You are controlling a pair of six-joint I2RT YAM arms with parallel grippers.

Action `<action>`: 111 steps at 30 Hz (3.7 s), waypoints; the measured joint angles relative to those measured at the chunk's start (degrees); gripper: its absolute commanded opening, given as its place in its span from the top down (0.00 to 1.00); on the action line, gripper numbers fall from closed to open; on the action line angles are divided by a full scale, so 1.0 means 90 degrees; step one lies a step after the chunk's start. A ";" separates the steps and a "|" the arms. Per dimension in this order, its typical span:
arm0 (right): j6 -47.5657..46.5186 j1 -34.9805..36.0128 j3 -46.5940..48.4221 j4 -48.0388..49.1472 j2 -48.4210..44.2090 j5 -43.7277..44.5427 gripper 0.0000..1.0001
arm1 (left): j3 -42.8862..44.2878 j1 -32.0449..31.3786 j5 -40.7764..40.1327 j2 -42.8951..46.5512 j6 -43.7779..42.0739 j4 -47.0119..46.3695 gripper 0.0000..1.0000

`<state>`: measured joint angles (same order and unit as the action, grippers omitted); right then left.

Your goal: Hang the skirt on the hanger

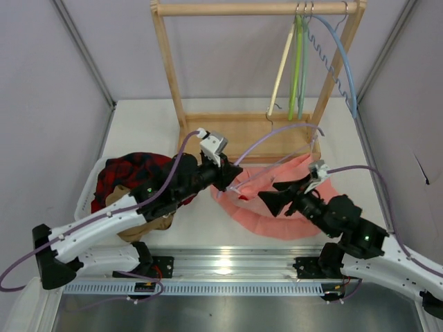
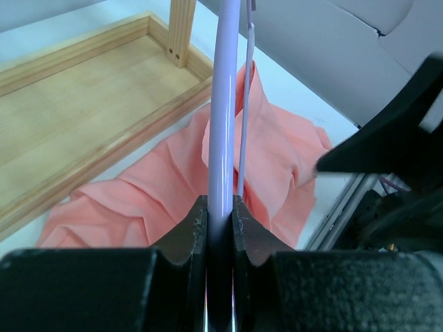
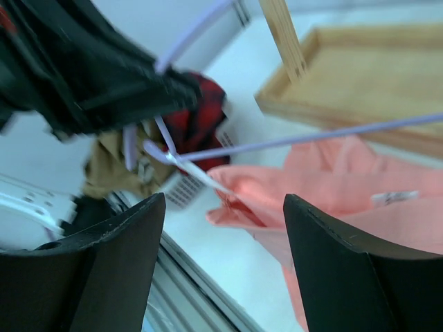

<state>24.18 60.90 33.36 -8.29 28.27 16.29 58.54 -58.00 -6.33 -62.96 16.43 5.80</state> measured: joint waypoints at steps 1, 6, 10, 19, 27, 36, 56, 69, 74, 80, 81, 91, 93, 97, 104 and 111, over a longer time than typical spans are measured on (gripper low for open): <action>0.0078 0.0010 0.0226 -0.0146 -0.0119 0.0022 0.23 | -0.0002 0.0000 -0.0019 0.0155 0.0000 0.0165 1.00; 0.0311 0.0015 0.1195 -0.0738 -0.0362 0.0294 0.21 | -0.0136 -0.0002 -0.0393 0.1178 0.0005 0.0923 1.00; 0.0308 0.0015 0.1649 -0.1277 -0.0357 0.0714 0.21 | -0.0160 -0.0002 -0.0753 0.2067 -0.0015 0.1610 1.00; 0.0425 0.0015 0.2210 -0.1965 -0.0359 0.2229 0.17 | 0.0338 -0.0002 -0.1600 0.2934 -0.0044 0.3388 1.00; 0.0782 0.0015 0.2210 -0.2283 0.0039 0.2815 0.13 | 0.1532 -0.0002 -0.2829 0.2424 -0.0185 0.4386 1.00; 0.1858 -0.0549 0.1846 -0.2788 0.1241 0.2562 0.06 | 0.3349 0.0000 -0.4036 0.0899 -0.1460 0.3876 1.00; 0.2144 -0.1656 0.0597 -0.2606 0.0928 0.1557 0.04 | 0.6951 0.1263 -0.4362 -0.2390 -0.3009 0.3201 1.00; 0.2166 -0.1940 0.0437 -0.2278 0.1042 0.1277 0.04 | 0.7254 0.2081 -0.4250 -0.3186 -0.3223 0.2722 1.00; 0.2152 -0.2042 0.0408 -0.2268 0.0996 0.1273 0.03 | 0.6421 0.2227 -0.4175 -0.2985 -0.3223 0.1957 1.00; 0.2144 -0.2120 0.0333 -0.2273 0.0959 0.1270 0.03 | 0.5467 0.2319 -0.4160 -0.2846 -0.3225 0.1552 1.00; 0.2144 -0.2127 0.0330 -0.2268 0.0959 0.1270 0.03 | 0.5348 0.2319 -0.4158 -0.2817 -0.3223 0.1450 1.00; 0.2144 -0.2174 0.0172 -0.2234 0.0964 0.1226 0.03 | 0.4126 0.2382 -0.3917 -0.2025 -0.3186 0.0661 0.94; 0.2144 -0.2183 0.0153 -0.2237 0.0964 0.1202 0.02 | 0.3966 0.2397 -0.3844 -0.1911 -0.3152 0.0600 0.82; 0.2147 -0.2200 0.0138 -0.2242 0.0964 0.1161 0.02 | 0.3840 0.2431 -0.3589 -0.1727 -0.2941 0.0811 0.38; 0.2091 -0.2254 0.0138 -0.2239 0.0993 0.1025 0.01 | 0.3820 0.2431 -0.3031 -0.1190 -0.2302 0.1943 0.01; 0.2042 -0.2336 0.0138 -0.2244 0.1122 0.0928 0.01 | 0.3835 0.2431 -0.2234 0.0129 -0.1639 0.2934 0.01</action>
<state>42.57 39.88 34.61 -28.49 38.37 24.64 93.06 -36.12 -26.44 -61.80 1.67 32.21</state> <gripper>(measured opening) 0.992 0.994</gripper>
